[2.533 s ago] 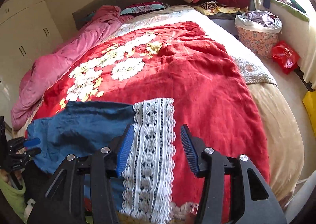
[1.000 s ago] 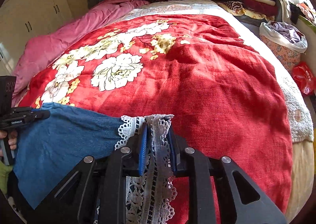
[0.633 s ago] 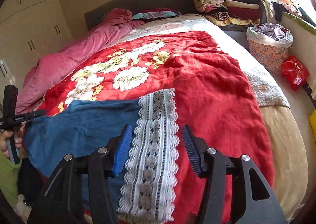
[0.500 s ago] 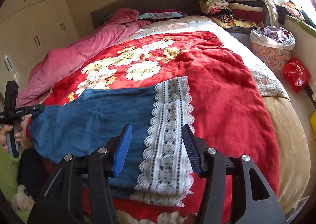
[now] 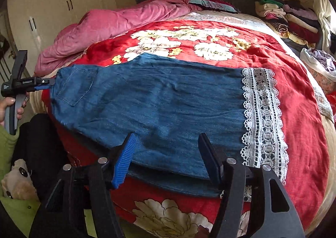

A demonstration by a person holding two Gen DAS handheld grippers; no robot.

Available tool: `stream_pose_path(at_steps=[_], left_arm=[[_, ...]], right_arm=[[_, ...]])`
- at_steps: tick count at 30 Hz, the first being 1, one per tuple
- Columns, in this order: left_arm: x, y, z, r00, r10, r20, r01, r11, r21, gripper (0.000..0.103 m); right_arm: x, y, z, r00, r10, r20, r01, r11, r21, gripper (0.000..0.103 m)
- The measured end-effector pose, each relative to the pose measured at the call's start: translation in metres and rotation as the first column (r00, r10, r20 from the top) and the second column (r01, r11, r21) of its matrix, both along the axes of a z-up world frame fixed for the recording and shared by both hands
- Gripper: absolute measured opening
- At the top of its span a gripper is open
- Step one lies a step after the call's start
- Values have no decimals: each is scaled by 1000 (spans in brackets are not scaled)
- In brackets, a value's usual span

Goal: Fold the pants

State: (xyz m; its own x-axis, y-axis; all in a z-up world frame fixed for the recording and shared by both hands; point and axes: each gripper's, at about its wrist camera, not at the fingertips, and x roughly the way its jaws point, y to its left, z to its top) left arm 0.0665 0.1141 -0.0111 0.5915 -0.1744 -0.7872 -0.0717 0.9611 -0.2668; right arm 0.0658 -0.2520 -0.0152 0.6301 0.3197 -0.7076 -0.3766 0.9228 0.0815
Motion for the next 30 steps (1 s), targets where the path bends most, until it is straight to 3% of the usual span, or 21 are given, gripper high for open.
stream_pose_path(at_steps=[1,2,3,6,12,17,21,23,26,30], left_arm=[[1,-3,-2,1000,-9,3,9,1000,-9,77],[3,-8,-6,1000,-13,6,13,1000,-3,65],[4,-11,-8,1000,-13,8,13,1000,9,42],[2,-19,-11,1000,-17,24,15,997,80,38],[-10,7,8,997,2,78,-6,998,57,37],[-3,9,-8,1000,0,12,-1,997,72,38],[-3,10,-11,1000,9,3,-9,997,71,46],[-5,11,-8,1000,11,9,-12,997,81,50],[-13,10,3,1000,14,26,-16,993,115,52],[-25,3,31,996,1,94,-16,988,155,52]], right_arm=[[0,2,-1,1000,5,-2,-5,1000,-1,64],[0,3,-3,1000,11,-10,-11,1000,-3,64],[0,5,-5,1000,16,-17,-16,1000,-7,64],[2,8,-13,999,11,-48,-12,1000,-21,64],[-6,16,-8,998,47,-44,-48,999,-13,64],[-2,13,-4,1000,13,-19,-13,999,-30,64],[12,-5,-28,987,-89,-134,78,993,-85,65],[11,-13,-33,984,-92,-154,85,995,-48,65],[0,-28,-14,991,-86,-104,90,995,35,64],[-17,-69,10,980,-195,-37,198,976,86,64]])
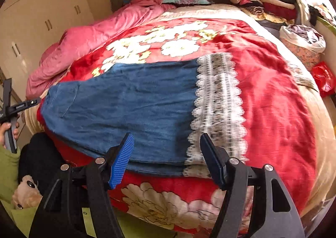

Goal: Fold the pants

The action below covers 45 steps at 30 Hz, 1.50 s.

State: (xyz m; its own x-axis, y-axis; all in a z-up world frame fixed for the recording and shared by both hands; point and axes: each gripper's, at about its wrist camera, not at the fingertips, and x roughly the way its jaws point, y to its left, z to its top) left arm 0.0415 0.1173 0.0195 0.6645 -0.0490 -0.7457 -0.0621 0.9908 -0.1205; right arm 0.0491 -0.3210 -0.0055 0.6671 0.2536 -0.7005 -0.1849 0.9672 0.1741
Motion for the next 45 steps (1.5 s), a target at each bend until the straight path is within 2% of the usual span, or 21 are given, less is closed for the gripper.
stream_pose_path(at_steps=[4,6,10,11,12,15,18,22,25,28,31,32,35,36,38,41,45], left_arm=[[-6,-31,22,994,-94,56,93,996,17,53],[-5,-54,20,985,-166,55,166,986,9,54],[3,-103,-7,952,-305,-21,305,952,-2,54],[5,-113,-16,944,-329,-40,329,944,-2,54],[7,-120,-24,940,-334,-67,335,942,5,54],[17,-125,-55,929,-325,-178,336,941,34,54],[13,-121,-60,923,-333,-191,342,940,17,54],[12,-111,-59,922,-337,-189,343,939,-4,54],[12,-110,-61,920,-344,-187,348,937,-10,54],[13,-110,-61,917,-351,-188,356,934,-7,54],[13,-110,-61,918,-350,-186,355,935,-4,54],[12,-111,-59,919,-349,-182,355,935,2,54],[5,-117,-44,923,-361,-133,367,930,23,55],[3,-121,-35,919,-379,-106,383,923,24,55],[2,-130,-22,917,-393,-71,396,917,39,56],[11,-146,-12,912,-408,-41,410,910,55,60],[31,-174,-14,907,-420,-25,421,906,45,65]], right_arm=[[-5,-31,-4,994,-102,-28,102,995,-10,64],[-4,-39,-10,991,-124,-47,124,992,-9,57],[-1,-45,-16,989,-136,-56,137,990,24,46],[1,-45,-16,989,-136,-53,137,990,22,37],[4,-46,-19,989,-135,-52,136,991,10,21],[7,-45,-19,992,-115,-58,114,993,-17,17],[-4,-41,-6,998,-66,-22,65,997,-38,12],[-15,-40,-1,998,-51,-22,49,994,-96,12],[-8,-43,-23,992,-82,-99,70,991,-117,12],[-3,-42,-39,988,-93,-122,77,988,-131,13],[-5,-41,-34,989,-84,-124,64,985,-159,22],[-7,-43,-29,988,-95,-119,74,983,-168,32],[-16,-48,-9,993,-117,-33,111,981,-158,41],[-18,-46,-3,994,-110,2,109,982,-155,48],[-18,-37,4,995,-84,51,91,985,-150,56],[-7,-14,3,998,-19,68,29,990,-135,56],[16,15,-4,998,37,59,-29,991,-128,56]])
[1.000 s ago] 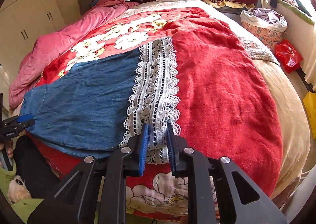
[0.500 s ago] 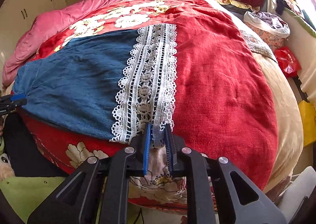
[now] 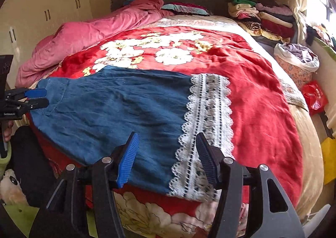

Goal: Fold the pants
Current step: 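Open the right gripper and smooth the pants with both tools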

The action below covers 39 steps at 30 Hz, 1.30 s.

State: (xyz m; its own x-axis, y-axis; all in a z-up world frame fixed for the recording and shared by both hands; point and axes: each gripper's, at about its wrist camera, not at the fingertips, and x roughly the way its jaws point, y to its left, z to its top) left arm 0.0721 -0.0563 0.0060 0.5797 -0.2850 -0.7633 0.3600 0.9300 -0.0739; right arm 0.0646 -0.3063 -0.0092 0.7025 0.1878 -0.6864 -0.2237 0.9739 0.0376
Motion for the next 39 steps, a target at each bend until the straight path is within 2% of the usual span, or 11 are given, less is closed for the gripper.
stream_pose_path(at_steps=[2,7,12,14,20,25,27,34,35,36,39], left_arm=[[9,-16,-5,1000,-27,-10,27,1000,4,66],[18,-62,-24,994,-110,8,109,989,104,67],[21,-75,-54,990,-136,-45,142,974,174,70],[20,-70,-61,990,-133,-47,139,979,152,71],[18,-65,-56,992,-117,-47,121,985,120,71],[7,-65,-44,993,-116,-29,119,987,112,73],[4,-66,-40,993,-117,-18,118,986,116,74],[0,-72,-24,993,-120,9,118,986,117,82],[0,-73,-22,993,-119,11,117,986,118,83],[0,-74,-22,993,-119,11,117,986,117,84],[-2,-76,-21,992,-123,8,121,984,127,92]], right_arm=[[9,12,-4,1000,23,-5,-23,1000,-8,56],[23,28,-18,999,22,-38,-24,997,-67,55],[26,10,-37,994,-59,-87,48,990,-131,55],[25,1,-41,993,-65,-94,56,994,-91,55],[25,5,-41,992,-80,-94,71,993,-89,57],[12,-2,-21,995,-76,-65,77,997,14,57],[8,-5,-15,995,-86,-55,87,996,23,70],[-3,-15,-3,994,-110,-27,111,993,33,70],[-3,-16,-1,993,-114,-26,115,993,31,72],[-4,-17,0,993,-118,-23,118,993,30,79],[-8,-20,4,991,-134,-8,134,990,33,81]])
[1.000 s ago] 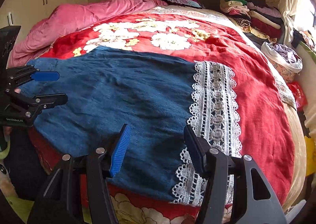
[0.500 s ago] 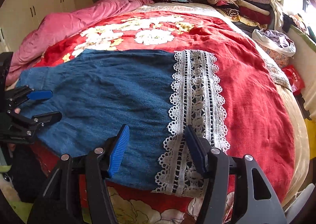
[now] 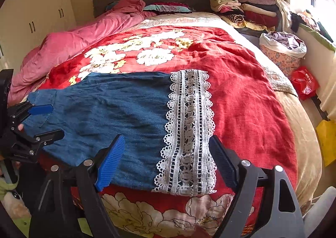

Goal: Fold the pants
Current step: 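Open the right gripper and smooth the pants with both tools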

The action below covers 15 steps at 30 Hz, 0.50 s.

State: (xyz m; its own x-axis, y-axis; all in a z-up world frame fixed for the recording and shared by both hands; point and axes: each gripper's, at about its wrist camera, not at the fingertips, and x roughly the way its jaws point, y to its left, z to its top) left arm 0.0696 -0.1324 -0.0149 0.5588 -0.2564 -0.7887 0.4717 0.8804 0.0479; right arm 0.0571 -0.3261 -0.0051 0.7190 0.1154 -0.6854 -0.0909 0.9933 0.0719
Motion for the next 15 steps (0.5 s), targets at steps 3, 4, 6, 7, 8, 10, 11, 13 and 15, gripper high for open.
stream_pose_path(at_steps=[3,4,6,7,8,10,11,13,15], left_arm=[[-2,-3,0,1000,-8,8,8,1000,16,93],[-2,-5,0,1000,-13,8,13,1000,21,93],[-3,-6,0,1000,-15,9,15,999,28,93],[-3,-7,-1,1000,-17,7,17,999,30,93],[-2,-8,-2,1000,-19,4,18,999,33,93],[-1,-10,-2,1000,-23,1,23,999,38,93],[0,-12,-3,1000,-26,-1,26,999,40,93],[4,-14,-3,1000,-29,-6,29,999,43,93],[9,-19,-1,999,-38,-9,39,998,47,93]], right_arm=[[-1,-3,1,1000,-10,3,10,1000,-5,81],[-2,-4,2,1000,-13,4,13,1000,-5,81],[-2,-6,3,1000,-21,6,21,1000,-5,81],[-3,-7,3,1000,-26,7,26,1000,-4,81],[-4,-8,3,1000,-29,8,29,1000,-1,81],[-5,-10,4,999,-34,7,34,999,-1,81],[-6,-11,4,999,-37,7,37,999,-3,81],[-7,-12,3,999,-43,6,43,999,2,81],[-9,-15,1,999,-48,4,48,999,12,81]])
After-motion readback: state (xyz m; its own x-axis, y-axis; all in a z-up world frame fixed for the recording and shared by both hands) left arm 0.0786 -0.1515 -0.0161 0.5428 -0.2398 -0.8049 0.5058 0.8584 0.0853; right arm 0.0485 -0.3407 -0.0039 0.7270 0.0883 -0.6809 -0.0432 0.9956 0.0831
